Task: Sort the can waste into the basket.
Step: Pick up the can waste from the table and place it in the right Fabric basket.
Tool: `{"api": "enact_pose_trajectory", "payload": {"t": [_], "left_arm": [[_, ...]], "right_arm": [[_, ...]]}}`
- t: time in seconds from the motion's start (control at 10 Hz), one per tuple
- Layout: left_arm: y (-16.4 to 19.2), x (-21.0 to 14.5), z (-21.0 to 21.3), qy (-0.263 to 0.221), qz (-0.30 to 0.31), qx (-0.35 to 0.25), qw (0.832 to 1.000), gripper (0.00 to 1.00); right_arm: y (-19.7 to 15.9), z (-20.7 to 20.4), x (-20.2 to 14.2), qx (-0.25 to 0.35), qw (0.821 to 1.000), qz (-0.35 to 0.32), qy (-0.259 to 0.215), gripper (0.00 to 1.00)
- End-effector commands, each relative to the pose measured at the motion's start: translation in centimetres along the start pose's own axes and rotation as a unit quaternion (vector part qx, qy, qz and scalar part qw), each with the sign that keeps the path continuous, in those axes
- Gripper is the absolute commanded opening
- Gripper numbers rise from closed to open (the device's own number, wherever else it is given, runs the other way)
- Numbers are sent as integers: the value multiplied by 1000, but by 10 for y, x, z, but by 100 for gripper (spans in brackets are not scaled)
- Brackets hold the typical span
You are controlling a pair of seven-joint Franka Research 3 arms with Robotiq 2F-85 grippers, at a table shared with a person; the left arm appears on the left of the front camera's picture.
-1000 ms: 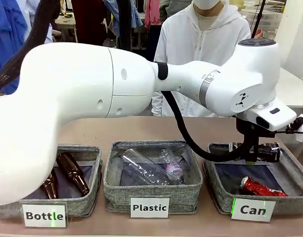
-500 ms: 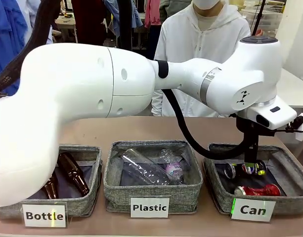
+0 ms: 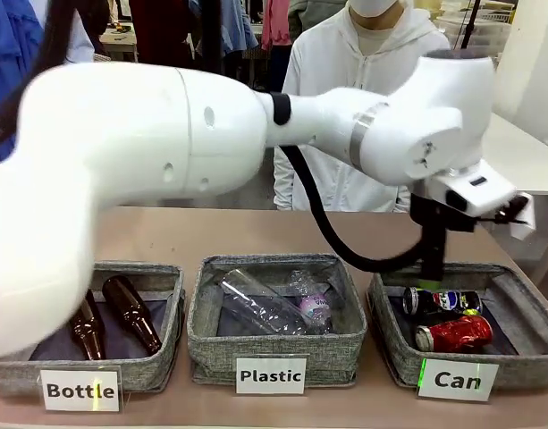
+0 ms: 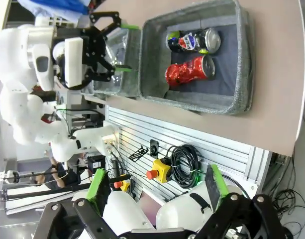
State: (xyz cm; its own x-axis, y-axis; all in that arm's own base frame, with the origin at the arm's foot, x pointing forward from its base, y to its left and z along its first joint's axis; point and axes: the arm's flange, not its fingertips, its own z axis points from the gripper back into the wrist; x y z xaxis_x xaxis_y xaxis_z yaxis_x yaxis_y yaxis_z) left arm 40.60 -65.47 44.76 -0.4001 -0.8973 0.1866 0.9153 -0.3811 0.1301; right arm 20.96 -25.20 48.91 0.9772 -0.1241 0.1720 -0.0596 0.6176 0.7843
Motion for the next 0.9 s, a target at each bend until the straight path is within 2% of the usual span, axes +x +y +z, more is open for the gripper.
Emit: {"api": "enact_pose_trajectory", "payload": {"t": [0.0, 0.1, 0.2, 0.4, 0.6, 0.7, 0.8], "left_arm": [[-18, -71, 41, 42, 45, -28, 998, 100], [-34, -116, 63, 48, 87, -38, 994, 100], [-55, -158, 90, 36, 140, -20, 989, 100], [-106, -256, 136, -15, 248, 6, 969, 100], [-170, -350, 163, -101, 350, 13, 931, 100], [-202, -393, 169, -140, 409, 25, 902, 100], [-234, -433, 170, -179, 439, 40, 880, 100]], "right_arm": [[11, -17, 17, 10, 1000, 22, 8, 100], [28, -35, 36, 22, 998, 53, 8, 100], [48, -58, 58, 18, 998, 67, 6, 100], [96, -122, 93, 13, 992, 119, 42, 100], [134, -190, 112, 10, 983, 158, 96, 100], [148, -223, 118, 22, 980, 167, 104, 100], [160, -254, 120, 49, 978, 162, 118, 100]]}}
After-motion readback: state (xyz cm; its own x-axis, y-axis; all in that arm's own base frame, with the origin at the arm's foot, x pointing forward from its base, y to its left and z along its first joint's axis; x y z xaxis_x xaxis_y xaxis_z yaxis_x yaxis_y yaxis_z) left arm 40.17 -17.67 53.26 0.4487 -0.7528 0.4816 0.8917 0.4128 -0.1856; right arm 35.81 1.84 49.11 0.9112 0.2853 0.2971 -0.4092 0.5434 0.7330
